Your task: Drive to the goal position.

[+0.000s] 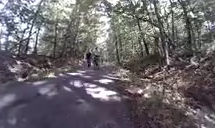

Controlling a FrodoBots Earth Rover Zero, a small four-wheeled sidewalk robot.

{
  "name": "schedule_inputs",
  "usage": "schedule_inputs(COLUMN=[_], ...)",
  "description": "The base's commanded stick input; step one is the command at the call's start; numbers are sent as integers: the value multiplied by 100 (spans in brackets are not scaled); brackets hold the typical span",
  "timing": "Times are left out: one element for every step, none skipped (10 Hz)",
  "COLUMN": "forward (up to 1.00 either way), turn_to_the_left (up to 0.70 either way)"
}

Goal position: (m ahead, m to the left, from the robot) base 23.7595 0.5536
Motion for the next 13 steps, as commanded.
schedule_inputs(forward=[70, 70, 70, 70, 70, 70, 70, 70, 70, 70, 70, 70, 70], turn_to_the_left=[0, 0, 0, 0, 0, 0, 0, 0, 0, 0, 0, 0, 0])
